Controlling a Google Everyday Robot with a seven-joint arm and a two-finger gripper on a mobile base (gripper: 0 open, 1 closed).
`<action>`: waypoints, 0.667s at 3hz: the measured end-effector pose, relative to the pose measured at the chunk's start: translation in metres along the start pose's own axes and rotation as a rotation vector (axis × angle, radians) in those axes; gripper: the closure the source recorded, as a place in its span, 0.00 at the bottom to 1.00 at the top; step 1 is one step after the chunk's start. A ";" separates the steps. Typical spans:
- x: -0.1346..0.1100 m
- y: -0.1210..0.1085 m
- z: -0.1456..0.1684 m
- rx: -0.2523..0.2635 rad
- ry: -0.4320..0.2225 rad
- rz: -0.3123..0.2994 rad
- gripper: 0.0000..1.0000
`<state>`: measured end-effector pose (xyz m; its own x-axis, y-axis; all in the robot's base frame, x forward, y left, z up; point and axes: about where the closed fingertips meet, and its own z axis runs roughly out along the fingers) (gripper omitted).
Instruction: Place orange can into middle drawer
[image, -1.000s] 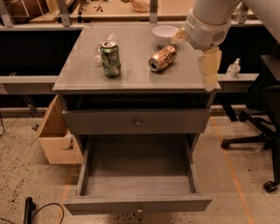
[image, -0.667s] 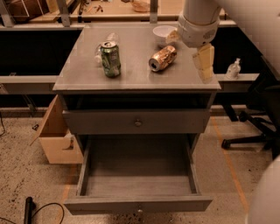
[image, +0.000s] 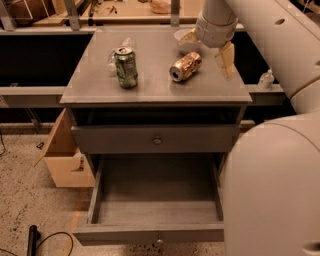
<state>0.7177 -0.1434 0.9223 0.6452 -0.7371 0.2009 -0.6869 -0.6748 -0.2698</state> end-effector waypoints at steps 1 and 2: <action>0.000 -0.026 0.017 0.057 -0.059 -0.124 0.00; -0.004 -0.049 0.045 0.080 -0.091 -0.238 0.00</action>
Offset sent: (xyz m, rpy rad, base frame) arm 0.0800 0.0447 -0.0354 0.0190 0.0426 0.3966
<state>0.7644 -0.1058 0.8926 0.8150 -0.5497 0.1833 -0.4864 -0.8209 -0.2993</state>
